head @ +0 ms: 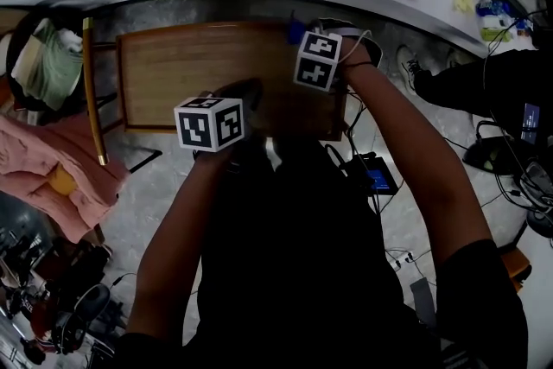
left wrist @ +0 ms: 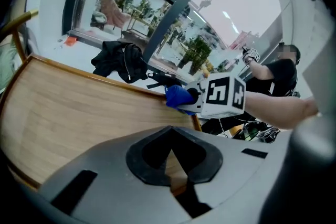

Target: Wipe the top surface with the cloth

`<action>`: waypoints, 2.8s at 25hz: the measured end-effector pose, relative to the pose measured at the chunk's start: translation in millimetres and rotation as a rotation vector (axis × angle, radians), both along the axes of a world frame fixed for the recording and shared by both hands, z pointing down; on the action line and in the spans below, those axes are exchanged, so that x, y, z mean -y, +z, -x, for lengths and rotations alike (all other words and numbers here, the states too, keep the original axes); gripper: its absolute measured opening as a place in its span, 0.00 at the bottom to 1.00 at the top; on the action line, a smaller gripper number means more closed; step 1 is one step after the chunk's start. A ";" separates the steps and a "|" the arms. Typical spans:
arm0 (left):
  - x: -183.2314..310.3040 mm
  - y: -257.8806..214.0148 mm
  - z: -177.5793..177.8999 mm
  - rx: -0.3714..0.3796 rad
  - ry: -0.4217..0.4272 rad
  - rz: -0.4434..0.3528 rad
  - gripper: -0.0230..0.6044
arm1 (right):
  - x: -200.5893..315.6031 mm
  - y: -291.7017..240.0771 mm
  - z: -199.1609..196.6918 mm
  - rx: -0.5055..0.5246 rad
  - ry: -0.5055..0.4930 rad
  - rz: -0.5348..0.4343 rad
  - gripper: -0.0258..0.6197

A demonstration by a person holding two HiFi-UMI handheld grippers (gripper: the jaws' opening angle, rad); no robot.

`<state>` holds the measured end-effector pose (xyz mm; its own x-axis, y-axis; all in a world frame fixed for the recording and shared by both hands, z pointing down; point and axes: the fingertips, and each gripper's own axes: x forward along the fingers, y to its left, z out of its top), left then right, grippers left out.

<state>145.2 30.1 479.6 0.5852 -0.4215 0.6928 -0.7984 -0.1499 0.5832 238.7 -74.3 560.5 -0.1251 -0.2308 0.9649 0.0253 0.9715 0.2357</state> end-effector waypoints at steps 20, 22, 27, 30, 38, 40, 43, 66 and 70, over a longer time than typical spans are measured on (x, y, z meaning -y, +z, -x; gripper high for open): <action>-14.6 9.9 -14.3 -0.016 0.022 0.029 0.05 | -55.5 20.9 -9.0 -0.068 -0.030 0.142 0.11; -16.9 11.0 -15.2 -0.014 0.026 0.032 0.05 | -70.2 22.0 -7.9 -0.072 -0.055 0.150 0.11; -28.1 21.1 -18.1 0.001 0.045 0.054 0.05 | -112.1 24.3 -4.7 -0.067 -0.094 0.191 0.11; -37.0 24.6 -17.9 0.002 0.041 0.069 0.05 | -150.5 26.8 -1.5 -0.051 -0.119 0.268 0.11; -47.8 20.8 -18.4 -0.008 0.038 0.070 0.05 | -224.0 27.8 3.3 -0.028 -0.184 0.415 0.11; -49.4 19.2 -20.1 -0.015 0.035 0.070 0.05 | -235.4 26.9 3.8 -0.014 -0.175 0.475 0.11; -52.0 18.1 -23.9 -0.034 0.027 0.073 0.05 | -239.9 27.4 3.7 0.001 -0.160 0.516 0.11; -30.4 3.1 -25.3 -0.031 0.050 0.026 0.05 | 9.9 4.8 -25.5 0.001 0.029 -0.091 0.11; -30.9 3.5 -18.7 -0.023 0.044 0.031 0.05 | 6.7 15.3 -28.8 -0.049 0.006 -0.125 0.11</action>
<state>163.9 61.0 483.1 0.6188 -0.3733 0.6911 -0.7775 -0.1661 0.6065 267.5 -81.0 575.9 -0.0773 -0.3499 0.9336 0.0340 0.9349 0.3533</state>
